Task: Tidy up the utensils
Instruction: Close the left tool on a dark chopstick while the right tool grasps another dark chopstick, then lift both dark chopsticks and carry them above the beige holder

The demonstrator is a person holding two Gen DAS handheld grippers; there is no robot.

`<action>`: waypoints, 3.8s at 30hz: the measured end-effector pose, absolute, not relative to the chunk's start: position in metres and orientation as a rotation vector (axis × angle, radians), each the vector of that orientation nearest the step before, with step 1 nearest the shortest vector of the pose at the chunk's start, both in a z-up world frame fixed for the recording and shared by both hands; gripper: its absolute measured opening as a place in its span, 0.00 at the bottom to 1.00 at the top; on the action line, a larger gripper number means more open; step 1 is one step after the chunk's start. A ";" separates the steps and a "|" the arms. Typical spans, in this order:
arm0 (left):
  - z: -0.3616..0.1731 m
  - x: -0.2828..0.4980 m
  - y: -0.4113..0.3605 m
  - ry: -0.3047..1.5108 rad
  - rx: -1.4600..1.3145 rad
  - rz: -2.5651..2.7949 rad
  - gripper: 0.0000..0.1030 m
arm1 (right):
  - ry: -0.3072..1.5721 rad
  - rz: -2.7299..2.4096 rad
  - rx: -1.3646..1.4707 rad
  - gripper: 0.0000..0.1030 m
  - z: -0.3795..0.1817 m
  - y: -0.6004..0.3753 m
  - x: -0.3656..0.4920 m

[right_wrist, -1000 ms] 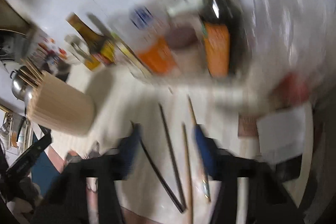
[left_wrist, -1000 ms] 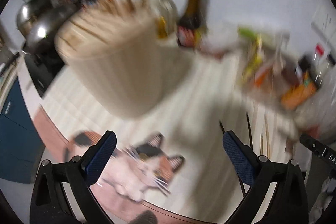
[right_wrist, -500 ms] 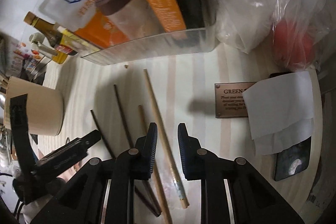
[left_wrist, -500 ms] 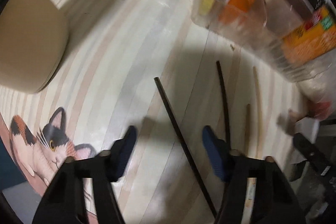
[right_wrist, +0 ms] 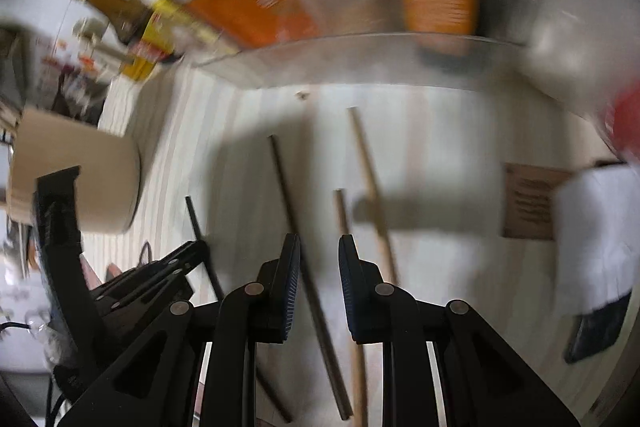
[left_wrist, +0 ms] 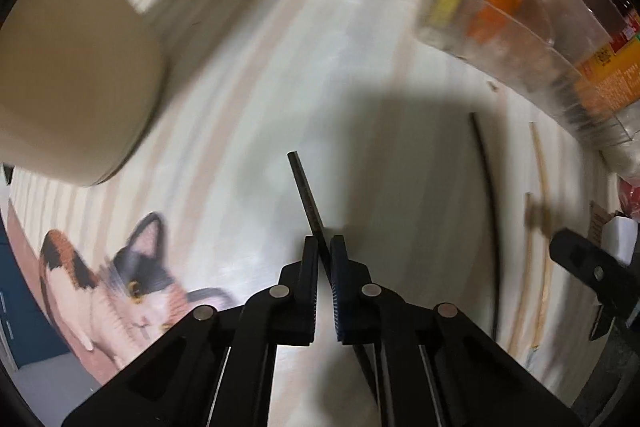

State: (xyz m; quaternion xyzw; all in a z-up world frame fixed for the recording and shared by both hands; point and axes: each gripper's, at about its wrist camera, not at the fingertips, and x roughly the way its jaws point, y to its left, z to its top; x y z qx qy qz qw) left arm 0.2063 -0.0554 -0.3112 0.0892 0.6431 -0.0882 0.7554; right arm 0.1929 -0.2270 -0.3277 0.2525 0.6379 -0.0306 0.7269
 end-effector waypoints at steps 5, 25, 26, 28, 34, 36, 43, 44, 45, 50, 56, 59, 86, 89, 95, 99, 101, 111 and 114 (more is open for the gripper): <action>-0.308 0.197 -0.018 1.403 0.180 -0.145 0.03 | 1.494 -0.021 0.419 0.21 -0.348 -0.195 0.212; -0.305 0.134 0.060 1.433 0.115 -0.134 0.08 | 1.640 0.010 0.239 0.05 -0.348 -0.139 0.146; -0.305 0.136 0.062 1.431 0.114 -0.134 0.08 | 1.644 0.008 0.241 0.05 -0.348 -0.139 0.145; -0.306 0.135 0.062 1.430 0.123 -0.135 0.08 | 1.650 0.012 0.222 0.05 -0.348 -0.138 0.144; -0.313 0.148 0.046 1.434 0.131 -0.135 0.08 | 1.666 0.009 0.178 0.06 -0.350 -0.138 0.156; -0.313 0.148 0.046 1.434 0.130 -0.135 0.08 | 1.673 0.003 0.164 0.06 -0.352 -0.128 0.162; -0.314 0.155 0.044 1.434 0.131 -0.135 0.08 | 1.704 0.000 0.120 0.09 -0.353 -0.110 0.175; -0.314 0.156 0.043 1.434 0.129 -0.135 0.08 | 1.708 0.000 0.117 0.11 -0.353 -0.107 0.176; -0.313 0.157 0.043 1.435 0.128 -0.135 0.08 | 1.712 0.001 0.110 0.13 -0.353 -0.105 0.177; -0.312 0.161 0.043 1.437 0.131 -0.136 0.08 | 1.723 0.010 0.080 0.30 -0.351 -0.086 0.182; -0.310 0.162 0.042 1.441 0.126 -0.135 0.08 | 1.708 -0.012 0.031 0.32 -0.348 -0.069 0.178; -0.310 0.162 0.041 1.441 0.135 -0.135 0.08 | 1.677 -0.010 0.020 0.31 -0.345 -0.063 0.173; -0.187 0.132 0.052 1.164 0.077 -0.268 0.02 | 1.243 0.055 0.206 0.05 -0.232 -0.107 0.147; -0.163 0.130 0.052 1.105 0.058 -0.274 0.02 | 1.175 0.061 0.231 0.05 -0.208 -0.112 0.147; -0.112 0.143 0.051 0.979 0.024 -0.278 0.02 | 1.045 0.091 0.278 0.05 -0.160 -0.113 0.170; -0.071 0.164 0.054 0.886 -0.006 -0.273 0.02 | 0.932 0.122 0.297 0.05 -0.117 -0.113 0.203; -0.048 0.178 0.057 0.844 -0.023 -0.273 0.02 | 0.882 0.135 0.299 0.05 -0.097 -0.112 0.222; 0.056 0.233 0.078 0.663 -0.057 -0.242 0.02 | 0.669 0.199 0.337 0.05 -0.010 -0.094 0.327; 0.072 0.246 0.088 0.632 -0.052 -0.206 0.02 | 0.641 0.220 0.367 0.05 -0.003 -0.085 0.353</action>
